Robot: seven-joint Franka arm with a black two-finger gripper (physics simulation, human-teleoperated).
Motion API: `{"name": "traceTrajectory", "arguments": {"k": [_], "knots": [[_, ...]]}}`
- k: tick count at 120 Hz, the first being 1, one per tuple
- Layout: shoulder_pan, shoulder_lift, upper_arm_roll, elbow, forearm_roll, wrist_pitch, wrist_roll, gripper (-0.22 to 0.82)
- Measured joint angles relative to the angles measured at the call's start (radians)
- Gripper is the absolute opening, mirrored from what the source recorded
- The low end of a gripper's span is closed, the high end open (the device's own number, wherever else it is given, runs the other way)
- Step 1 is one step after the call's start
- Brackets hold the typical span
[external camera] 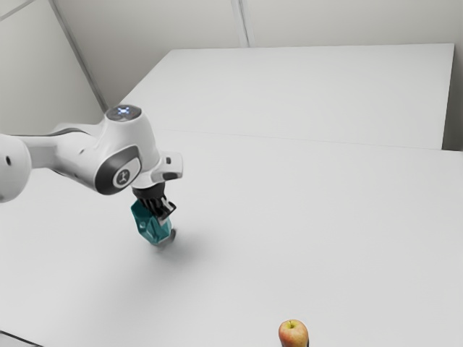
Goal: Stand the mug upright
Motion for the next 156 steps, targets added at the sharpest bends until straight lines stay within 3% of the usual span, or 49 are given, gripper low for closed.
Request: {"name": "traceTrajectory", "arguments": {"k": [72,79,97,110,135,156], "knots": [[-0.004,0.042,0.000,0.001,-0.001,0.007,-0.068,-0.16],[-0.007,0.044,0.000,0.001,-0.004,0.007,-0.069,-0.09],[-0.010,0.042,0.000,0.002,-0.015,0.009,-0.070,0.23],[-0.010,0.025,0.000,0.004,-0.018,0.014,-0.070,0.38],[-0.013,-0.007,-0.001,0.012,-0.021,0.017,-0.067,0.51],[0.041,-0.012,-0.066,0.045,-0.060,-0.003,-0.066,0.56]]}}
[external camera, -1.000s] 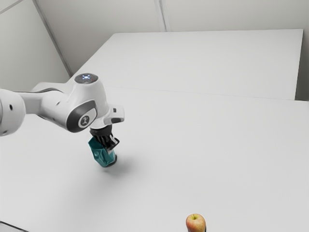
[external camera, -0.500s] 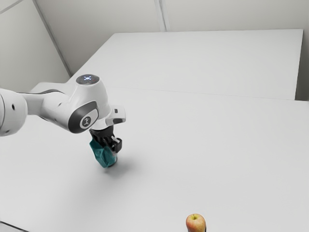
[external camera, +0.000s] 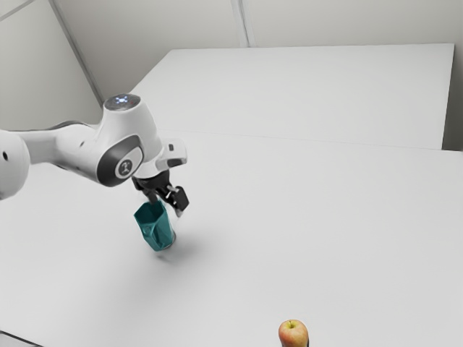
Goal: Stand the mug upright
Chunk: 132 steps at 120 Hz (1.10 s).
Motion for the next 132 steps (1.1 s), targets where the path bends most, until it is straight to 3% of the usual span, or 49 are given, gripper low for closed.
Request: {"name": "traceTrajectory", "arguments": {"k": [48,132], "knots": [[0.017,0.034,-0.009,0.245,-0.137,-0.263,-0.025,0.59],[0.077,0.125,-0.009,0.678,-0.142,-0.644,-0.044,0.59]]}}
